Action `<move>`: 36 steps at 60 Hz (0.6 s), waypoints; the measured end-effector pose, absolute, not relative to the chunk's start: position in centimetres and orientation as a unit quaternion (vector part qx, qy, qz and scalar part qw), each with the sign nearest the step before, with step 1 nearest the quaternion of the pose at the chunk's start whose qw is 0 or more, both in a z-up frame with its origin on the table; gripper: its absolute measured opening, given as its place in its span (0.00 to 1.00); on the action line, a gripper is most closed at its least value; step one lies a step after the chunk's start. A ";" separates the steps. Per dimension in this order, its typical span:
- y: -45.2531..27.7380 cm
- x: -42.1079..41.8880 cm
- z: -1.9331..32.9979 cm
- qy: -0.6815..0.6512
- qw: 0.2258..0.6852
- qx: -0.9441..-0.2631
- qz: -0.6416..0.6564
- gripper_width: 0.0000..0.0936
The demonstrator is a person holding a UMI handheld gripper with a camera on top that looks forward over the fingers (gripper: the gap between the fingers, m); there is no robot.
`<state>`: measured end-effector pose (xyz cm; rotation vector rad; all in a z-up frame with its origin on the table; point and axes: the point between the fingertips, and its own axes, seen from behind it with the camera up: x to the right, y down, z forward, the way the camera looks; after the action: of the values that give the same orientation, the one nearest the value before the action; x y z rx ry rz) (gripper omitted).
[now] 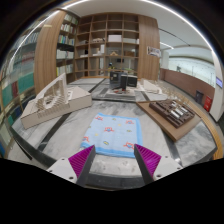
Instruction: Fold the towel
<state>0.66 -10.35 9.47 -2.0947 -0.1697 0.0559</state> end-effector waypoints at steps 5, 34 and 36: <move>-6.6 -2.7 8.5 -0.087 0.487 -0.869 0.021 0.84; 6.0 -13.6 -1.7 -0.124 0.402 -0.906 0.050 0.19; 6.2 -13.2 -1.7 -0.118 0.399 -0.908 0.047 0.11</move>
<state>-13.22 6.23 -1.74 -2.2988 -0.2975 0.1185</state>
